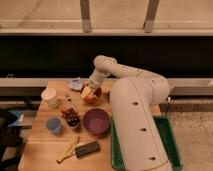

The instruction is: Place apple in tray

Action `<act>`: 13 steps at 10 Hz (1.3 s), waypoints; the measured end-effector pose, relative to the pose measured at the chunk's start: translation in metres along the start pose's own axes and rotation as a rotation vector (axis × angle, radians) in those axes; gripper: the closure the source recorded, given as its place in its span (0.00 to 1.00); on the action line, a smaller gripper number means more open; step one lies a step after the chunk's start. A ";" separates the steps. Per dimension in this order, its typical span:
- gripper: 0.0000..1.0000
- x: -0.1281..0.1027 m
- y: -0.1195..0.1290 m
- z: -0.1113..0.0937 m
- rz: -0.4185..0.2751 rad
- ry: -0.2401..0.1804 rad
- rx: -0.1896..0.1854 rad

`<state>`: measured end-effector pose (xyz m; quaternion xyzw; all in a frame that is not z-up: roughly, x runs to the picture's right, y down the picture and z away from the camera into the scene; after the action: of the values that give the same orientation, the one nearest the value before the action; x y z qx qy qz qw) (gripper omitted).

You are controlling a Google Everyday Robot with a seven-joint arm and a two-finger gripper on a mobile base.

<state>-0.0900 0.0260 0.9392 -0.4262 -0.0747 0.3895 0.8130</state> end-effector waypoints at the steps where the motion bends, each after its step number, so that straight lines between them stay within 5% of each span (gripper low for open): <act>1: 0.99 0.000 0.000 -0.001 -0.002 -0.004 0.001; 5: 0.99 -0.012 0.004 -0.040 -0.031 -0.044 0.033; 8: 0.99 -0.016 0.010 -0.071 -0.043 -0.058 0.092; 13: 0.99 0.058 0.002 -0.116 0.076 -0.075 0.174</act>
<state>0.0012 -0.0071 0.8529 -0.3417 -0.0545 0.4407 0.8283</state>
